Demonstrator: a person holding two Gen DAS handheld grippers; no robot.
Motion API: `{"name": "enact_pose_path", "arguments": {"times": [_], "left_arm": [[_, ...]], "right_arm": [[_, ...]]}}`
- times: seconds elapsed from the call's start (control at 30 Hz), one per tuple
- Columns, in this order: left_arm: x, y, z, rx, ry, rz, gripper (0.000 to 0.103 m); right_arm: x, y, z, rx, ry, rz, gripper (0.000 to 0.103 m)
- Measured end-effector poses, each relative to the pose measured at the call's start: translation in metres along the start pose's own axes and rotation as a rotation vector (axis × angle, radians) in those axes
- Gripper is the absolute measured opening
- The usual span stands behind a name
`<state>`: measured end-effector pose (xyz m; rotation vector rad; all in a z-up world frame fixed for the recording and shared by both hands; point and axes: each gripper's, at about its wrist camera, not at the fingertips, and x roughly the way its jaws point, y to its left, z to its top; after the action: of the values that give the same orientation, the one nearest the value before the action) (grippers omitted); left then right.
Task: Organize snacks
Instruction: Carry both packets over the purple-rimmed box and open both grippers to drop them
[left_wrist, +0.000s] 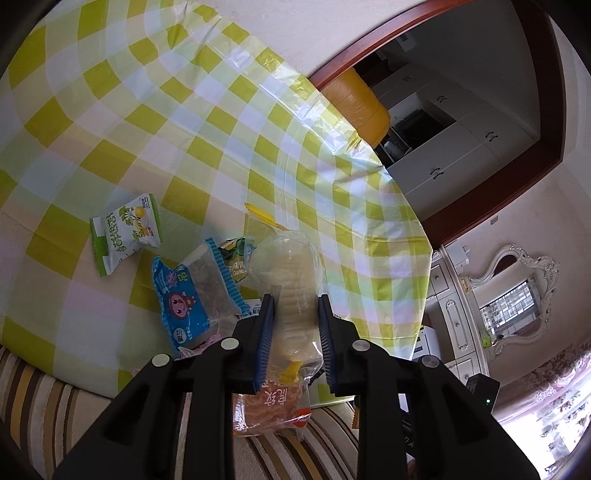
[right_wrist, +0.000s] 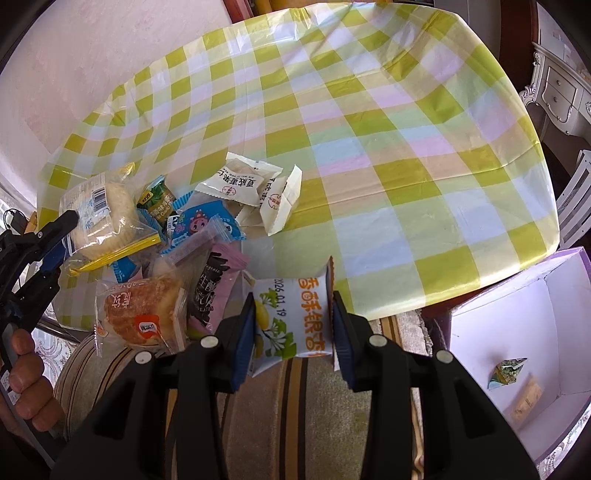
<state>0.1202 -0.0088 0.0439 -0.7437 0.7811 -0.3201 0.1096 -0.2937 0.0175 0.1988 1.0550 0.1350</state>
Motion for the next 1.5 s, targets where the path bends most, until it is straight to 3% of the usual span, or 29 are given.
{"name": "enact_pose_path", "arguments": {"times": [0.2, 0.6, 0.87, 1.17, 1.37, 1.5], "left_arm": [[0.001, -0.024, -0.008, 0.031, 0.035, -0.059, 0.023], [0.069, -0.097, -0.068, 0.13, 0.281, -0.176, 0.022], [0.122, -0.157, -0.115, 0.268, 0.436, -0.202, 0.022], [0.187, -0.196, -0.184, 0.417, 0.662, -0.098, 0.022], [0.214, -0.204, -0.215, 0.503, 0.75, -0.011, 0.022], [0.221, -0.2, -0.219, 0.5, 0.775, 0.002, 0.025]], "right_arm": [[-0.007, -0.011, 0.0, 0.021, -0.009, 0.006, 0.039], [-0.03, -0.057, -0.005, 0.105, -0.058, -0.03, 0.039], [-0.043, -0.125, -0.023, 0.23, -0.063, -0.094, 0.039], [-0.041, -0.193, -0.05, 0.359, -0.039, -0.163, 0.039], [-0.022, -0.222, -0.072, 0.419, 0.027, -0.184, 0.041], [-0.011, -0.23, -0.083, 0.447, 0.066, -0.187, 0.056]]}}
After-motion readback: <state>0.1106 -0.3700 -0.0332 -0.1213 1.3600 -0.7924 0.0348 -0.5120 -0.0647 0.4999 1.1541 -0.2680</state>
